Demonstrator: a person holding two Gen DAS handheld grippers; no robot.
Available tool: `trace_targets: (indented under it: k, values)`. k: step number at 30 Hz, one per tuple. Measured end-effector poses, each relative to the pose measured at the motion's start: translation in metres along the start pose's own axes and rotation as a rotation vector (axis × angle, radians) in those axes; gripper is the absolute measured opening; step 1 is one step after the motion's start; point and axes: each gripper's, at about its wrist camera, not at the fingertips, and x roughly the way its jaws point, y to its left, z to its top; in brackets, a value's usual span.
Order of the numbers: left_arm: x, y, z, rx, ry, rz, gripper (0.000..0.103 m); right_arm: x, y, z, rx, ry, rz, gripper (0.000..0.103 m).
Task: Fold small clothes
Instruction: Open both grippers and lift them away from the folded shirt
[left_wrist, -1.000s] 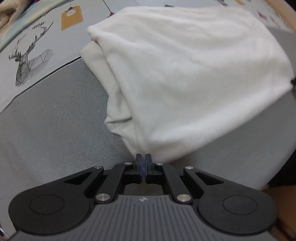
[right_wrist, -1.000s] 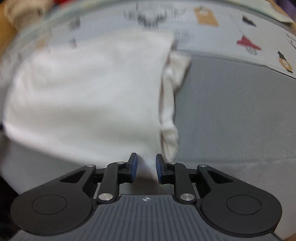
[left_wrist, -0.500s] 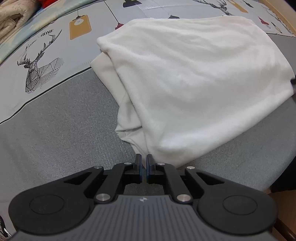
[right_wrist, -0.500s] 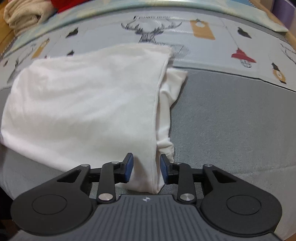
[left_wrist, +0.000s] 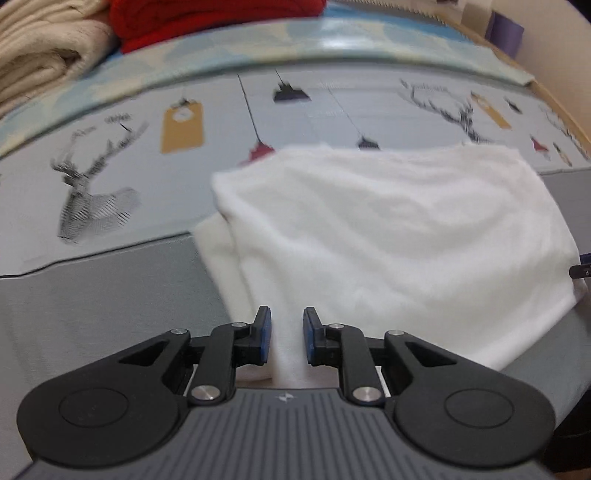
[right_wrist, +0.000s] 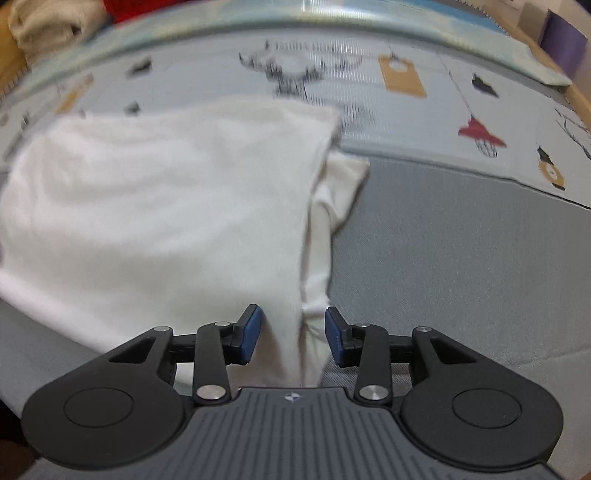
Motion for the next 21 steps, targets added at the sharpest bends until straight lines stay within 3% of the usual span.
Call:
trace_targets:
  k: [3,8,11,13,15,18,21]
  values:
    - [0.021,0.001,0.001,0.017,0.095,0.089,0.02,0.008,-0.003,0.002,0.004,0.036,-0.006,0.046]
    - [0.01,0.03,0.022,-0.156,-0.026,0.06,0.02,-0.004,-0.005,0.01,0.037,-0.039,0.037,0.046]
    - [0.016,0.022,0.031,-0.119,-0.033,0.047,0.02,-0.002,-0.002,0.015,0.013,-0.059,0.04,0.047]
    - [0.033,0.013,0.03,-0.046,0.032,0.074,0.02,0.005,-0.002,0.018,0.007,-0.034,0.021,0.05]
    - [0.045,0.014,0.027,-0.036,0.091,0.121,0.028,0.006,-0.002,0.02,0.017,-0.016,0.01,0.053]
    - [0.027,0.024,0.033,-0.115,0.026,0.124,0.03,-0.001,-0.004,0.026,0.051,-0.051,0.0,0.053]
    - [-0.007,0.027,0.037,-0.138,-0.11,0.142,0.035,-0.021,-0.002,0.034,0.095,-0.16,0.001,0.053]
